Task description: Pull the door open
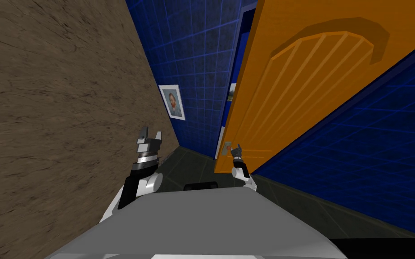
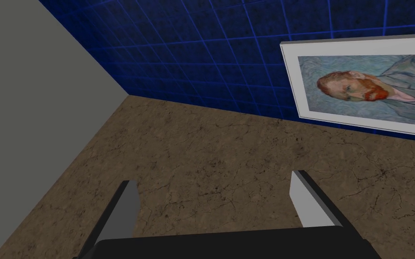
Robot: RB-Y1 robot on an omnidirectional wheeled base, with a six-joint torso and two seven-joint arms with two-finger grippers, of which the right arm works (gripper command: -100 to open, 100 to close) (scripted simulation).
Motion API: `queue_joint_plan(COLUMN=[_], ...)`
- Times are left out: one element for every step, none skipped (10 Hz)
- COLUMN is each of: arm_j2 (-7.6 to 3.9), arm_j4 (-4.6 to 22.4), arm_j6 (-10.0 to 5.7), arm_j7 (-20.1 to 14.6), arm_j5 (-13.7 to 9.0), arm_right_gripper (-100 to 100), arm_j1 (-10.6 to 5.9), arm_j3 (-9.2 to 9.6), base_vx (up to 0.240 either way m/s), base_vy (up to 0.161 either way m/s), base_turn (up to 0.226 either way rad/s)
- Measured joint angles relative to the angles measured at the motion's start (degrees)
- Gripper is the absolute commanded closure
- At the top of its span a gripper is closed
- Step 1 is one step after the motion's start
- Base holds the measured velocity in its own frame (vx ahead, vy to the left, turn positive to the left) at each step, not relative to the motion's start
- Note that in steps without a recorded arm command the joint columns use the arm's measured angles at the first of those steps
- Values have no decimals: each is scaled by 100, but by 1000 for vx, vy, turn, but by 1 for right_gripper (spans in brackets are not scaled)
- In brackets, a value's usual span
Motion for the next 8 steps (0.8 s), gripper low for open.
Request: queue_joint_plan(arm_j2=[-57, -43, -17, -27, -28, -1, 8, -4], arm_j4=[-49, -141, -78, -51, -97, -136, -201, -260], arm_j6=[-16, 51, 39, -2, 25, 56, 65, 69], arm_j7=[-112, -170, -180, -273, -435, -545, -678, -837], arm_j5=[-105, -165, -170, -266, -433, -510, -639, -811], arm_right_gripper=[-100, -100, -100, -100, -100, -100, -100, -100], arm_j1=[66, 116, 94, 103, 132, 101, 135, 172], arm_j3=[28, 26, 53, 91, 180, 246, 302, 354], base_vx=[-28, -7, -32, -69, -59, -62, -87, -73], base_vy=[-1, -1, 8, 17, 28, 31, 13, -15], base_turn=[37, 17, 63, 149, 118, 115, 113, 20])
